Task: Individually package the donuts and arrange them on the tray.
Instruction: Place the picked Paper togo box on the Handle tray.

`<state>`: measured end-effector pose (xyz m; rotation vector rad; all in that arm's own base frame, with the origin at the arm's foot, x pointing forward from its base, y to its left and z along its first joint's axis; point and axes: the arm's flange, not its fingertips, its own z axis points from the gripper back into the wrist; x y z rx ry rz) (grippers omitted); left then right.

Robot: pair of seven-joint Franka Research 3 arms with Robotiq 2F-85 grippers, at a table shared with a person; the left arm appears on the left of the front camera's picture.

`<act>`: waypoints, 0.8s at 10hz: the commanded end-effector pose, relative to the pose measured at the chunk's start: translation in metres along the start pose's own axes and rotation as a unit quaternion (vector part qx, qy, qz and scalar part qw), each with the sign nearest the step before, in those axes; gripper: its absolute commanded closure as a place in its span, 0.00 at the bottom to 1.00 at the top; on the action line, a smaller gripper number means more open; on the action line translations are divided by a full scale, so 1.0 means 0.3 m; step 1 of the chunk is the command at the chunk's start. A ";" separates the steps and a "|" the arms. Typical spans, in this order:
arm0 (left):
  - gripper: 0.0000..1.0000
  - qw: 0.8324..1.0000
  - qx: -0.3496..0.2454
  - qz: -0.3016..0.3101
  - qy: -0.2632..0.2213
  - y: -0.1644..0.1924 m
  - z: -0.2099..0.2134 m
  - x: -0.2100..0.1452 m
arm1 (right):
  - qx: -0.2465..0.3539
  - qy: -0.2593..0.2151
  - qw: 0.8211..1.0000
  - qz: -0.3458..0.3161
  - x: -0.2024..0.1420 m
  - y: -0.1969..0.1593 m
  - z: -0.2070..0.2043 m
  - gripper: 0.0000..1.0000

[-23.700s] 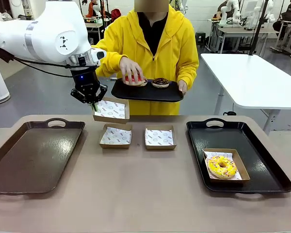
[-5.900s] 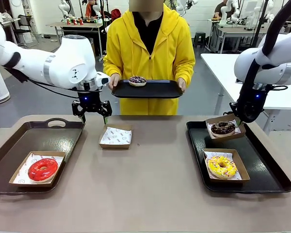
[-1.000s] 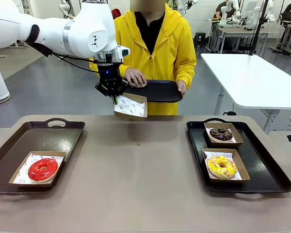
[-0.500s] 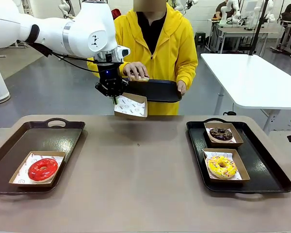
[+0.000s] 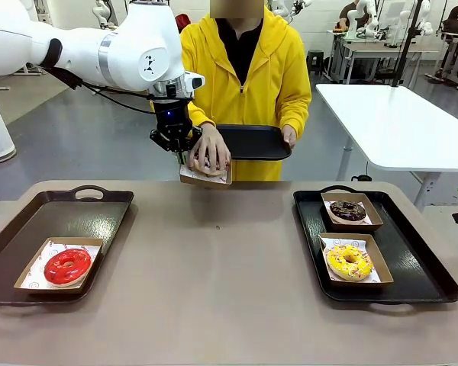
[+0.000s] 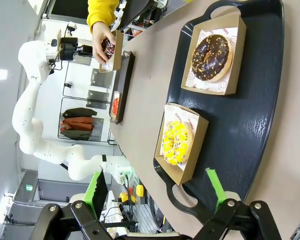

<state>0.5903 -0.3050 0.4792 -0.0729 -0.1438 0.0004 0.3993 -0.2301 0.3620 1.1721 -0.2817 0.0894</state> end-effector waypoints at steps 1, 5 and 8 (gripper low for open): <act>1.00 1.000 -0.004 -0.006 0.000 0.015 0.005 -0.020 | 0.002 0.002 1.000 -0.008 -0.007 0.005 -0.003 0.00; 1.00 1.000 -0.004 -0.006 0.000 0.015 0.005 -0.020 | 0.002 0.002 1.000 -0.008 -0.007 0.005 -0.003 0.00; 1.00 1.000 -0.004 -0.006 0.000 0.015 0.005 -0.020 | 0.002 0.002 1.000 -0.008 -0.007 0.005 -0.003 0.00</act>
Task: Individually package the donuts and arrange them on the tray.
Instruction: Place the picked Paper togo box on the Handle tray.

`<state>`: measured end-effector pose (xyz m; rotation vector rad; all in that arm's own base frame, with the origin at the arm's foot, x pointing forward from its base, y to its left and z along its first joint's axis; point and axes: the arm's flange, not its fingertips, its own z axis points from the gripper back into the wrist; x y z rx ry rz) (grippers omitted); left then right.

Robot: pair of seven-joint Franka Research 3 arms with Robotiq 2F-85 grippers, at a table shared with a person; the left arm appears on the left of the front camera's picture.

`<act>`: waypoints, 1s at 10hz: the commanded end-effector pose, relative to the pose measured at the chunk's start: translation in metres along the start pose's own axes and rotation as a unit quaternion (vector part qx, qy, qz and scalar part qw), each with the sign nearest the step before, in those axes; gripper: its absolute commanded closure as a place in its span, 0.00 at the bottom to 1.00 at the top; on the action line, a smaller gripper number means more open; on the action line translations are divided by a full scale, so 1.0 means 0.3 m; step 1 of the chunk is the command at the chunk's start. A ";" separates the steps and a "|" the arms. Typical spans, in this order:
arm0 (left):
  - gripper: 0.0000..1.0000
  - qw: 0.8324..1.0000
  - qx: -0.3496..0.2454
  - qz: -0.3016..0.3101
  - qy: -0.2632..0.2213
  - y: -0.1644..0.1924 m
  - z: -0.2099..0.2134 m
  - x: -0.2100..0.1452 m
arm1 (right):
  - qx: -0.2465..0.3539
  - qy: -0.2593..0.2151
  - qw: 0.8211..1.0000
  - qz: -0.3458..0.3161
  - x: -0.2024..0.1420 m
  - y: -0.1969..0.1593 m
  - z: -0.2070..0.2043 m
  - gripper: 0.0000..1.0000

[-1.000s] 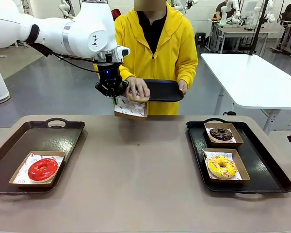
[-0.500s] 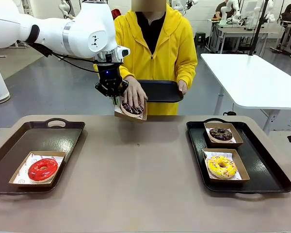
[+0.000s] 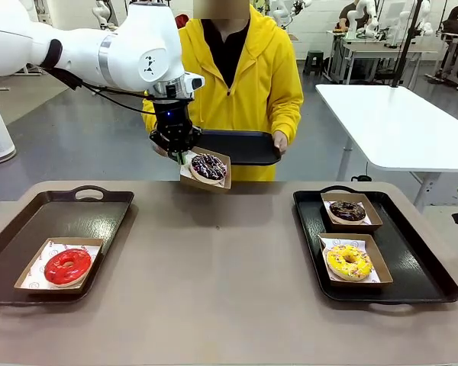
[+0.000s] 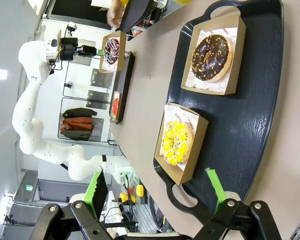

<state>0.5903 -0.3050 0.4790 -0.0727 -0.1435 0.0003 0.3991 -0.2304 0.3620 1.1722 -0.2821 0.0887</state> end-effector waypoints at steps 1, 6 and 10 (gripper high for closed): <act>1.00 1.000 -0.004 -0.006 0.000 0.015 0.006 -0.019 | 0.002 0.002 1.000 -0.008 -0.006 0.005 -0.004 0.00; 0.99 0.996 0.013 -0.071 0.046 0.221 0.165 -0.155 | 0.002 0.002 1.000 -0.008 -0.006 0.005 -0.004 0.00; 0.99 0.999 0.018 -0.029 0.040 0.572 0.227 -0.265 | 0.002 0.002 1.000 -0.008 -0.006 0.005 -0.004 0.00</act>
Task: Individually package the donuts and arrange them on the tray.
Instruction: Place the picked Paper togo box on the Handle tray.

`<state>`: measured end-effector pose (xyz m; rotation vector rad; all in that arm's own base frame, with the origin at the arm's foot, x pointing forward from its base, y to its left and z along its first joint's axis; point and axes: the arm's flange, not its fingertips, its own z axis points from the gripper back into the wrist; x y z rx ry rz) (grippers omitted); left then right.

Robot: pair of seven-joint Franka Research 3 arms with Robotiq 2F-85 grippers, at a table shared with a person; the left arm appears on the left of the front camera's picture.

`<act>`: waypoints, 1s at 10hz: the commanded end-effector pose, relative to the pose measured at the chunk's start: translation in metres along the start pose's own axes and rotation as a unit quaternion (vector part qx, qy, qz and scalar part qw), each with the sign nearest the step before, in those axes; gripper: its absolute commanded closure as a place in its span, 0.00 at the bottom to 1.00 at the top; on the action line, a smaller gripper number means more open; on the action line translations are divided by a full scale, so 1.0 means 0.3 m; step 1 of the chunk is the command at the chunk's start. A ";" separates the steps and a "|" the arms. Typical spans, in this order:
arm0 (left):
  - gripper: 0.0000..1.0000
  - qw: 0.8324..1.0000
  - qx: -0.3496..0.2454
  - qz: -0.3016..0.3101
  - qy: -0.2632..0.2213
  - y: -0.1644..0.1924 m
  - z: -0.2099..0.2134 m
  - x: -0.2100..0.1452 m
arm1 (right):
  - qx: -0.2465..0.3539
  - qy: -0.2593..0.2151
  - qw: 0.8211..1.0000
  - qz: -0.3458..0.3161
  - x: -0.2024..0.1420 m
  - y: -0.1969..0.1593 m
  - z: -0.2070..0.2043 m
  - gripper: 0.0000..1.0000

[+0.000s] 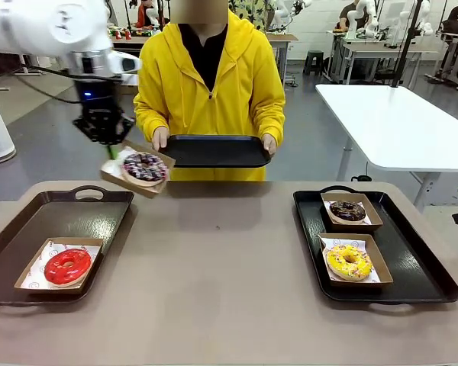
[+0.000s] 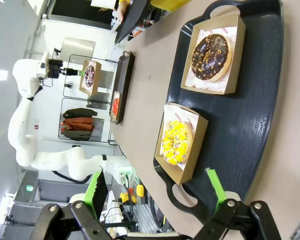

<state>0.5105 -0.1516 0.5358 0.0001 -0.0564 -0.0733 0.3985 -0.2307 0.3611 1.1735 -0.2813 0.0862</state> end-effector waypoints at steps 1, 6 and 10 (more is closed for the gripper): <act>0.99 0.999 -0.027 0.017 -0.004 0.135 -0.052 -0.031 | 0.001 0.002 1.000 -0.007 -0.004 0.008 -0.004 0.00; 0.99 0.997 -0.019 0.069 0.004 0.440 -0.198 -0.040 | 0.001 0.002 1.000 -0.007 -0.004 0.008 -0.004 0.00; 0.99 0.997 -0.008 0.078 0.013 0.458 -0.199 -0.031 | 0.001 0.002 1.000 -0.007 -0.004 0.008 -0.004 0.00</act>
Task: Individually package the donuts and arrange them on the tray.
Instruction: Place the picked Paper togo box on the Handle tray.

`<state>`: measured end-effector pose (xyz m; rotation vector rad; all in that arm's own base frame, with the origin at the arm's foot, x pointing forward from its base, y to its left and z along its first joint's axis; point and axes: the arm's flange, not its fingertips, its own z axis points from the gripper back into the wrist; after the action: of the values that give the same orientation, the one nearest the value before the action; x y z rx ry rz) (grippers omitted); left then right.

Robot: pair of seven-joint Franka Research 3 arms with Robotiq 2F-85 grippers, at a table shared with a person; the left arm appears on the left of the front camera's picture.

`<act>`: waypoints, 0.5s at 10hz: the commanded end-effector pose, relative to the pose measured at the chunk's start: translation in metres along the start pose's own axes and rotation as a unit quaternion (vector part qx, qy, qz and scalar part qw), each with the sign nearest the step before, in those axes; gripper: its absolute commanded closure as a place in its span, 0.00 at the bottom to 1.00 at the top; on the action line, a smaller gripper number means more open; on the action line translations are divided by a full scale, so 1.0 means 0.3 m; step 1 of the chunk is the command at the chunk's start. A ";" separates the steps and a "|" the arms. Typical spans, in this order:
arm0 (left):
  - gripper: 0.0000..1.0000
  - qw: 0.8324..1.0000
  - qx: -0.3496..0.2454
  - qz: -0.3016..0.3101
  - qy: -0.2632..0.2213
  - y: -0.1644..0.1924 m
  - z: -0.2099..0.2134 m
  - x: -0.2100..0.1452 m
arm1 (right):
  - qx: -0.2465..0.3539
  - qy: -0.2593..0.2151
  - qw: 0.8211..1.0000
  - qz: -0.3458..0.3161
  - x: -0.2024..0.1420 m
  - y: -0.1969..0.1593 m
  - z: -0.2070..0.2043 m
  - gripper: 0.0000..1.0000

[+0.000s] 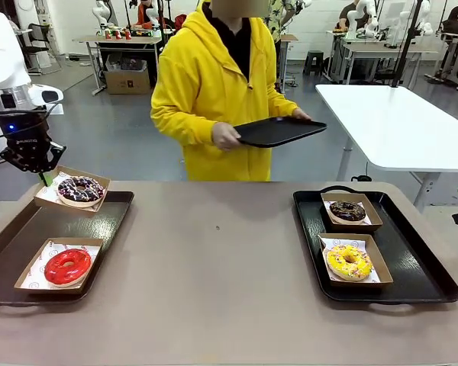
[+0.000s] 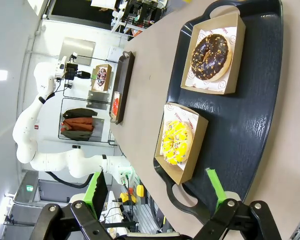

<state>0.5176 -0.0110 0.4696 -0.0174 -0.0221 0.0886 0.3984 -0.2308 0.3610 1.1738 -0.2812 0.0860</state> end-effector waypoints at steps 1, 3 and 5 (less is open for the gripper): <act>0.99 1.000 -0.001 -0.003 -0.003 -0.009 0.021 -0.010 | 0.001 0.003 1.000 -0.007 -0.003 0.008 -0.004 0.00; 0.99 1.000 -0.001 -0.003 -0.003 -0.009 0.021 -0.010 | 0.001 0.003 1.000 -0.007 -0.003 0.008 -0.004 0.00; 0.99 1.000 0.000 -0.002 -0.003 -0.008 0.010 -0.002 | 0.001 0.003 1.000 -0.007 -0.003 0.008 -0.004 0.00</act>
<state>0.5170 -0.0136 0.4725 -0.0174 -0.0278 0.0837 0.3984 -0.2308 0.3610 1.1738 -0.2812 0.0860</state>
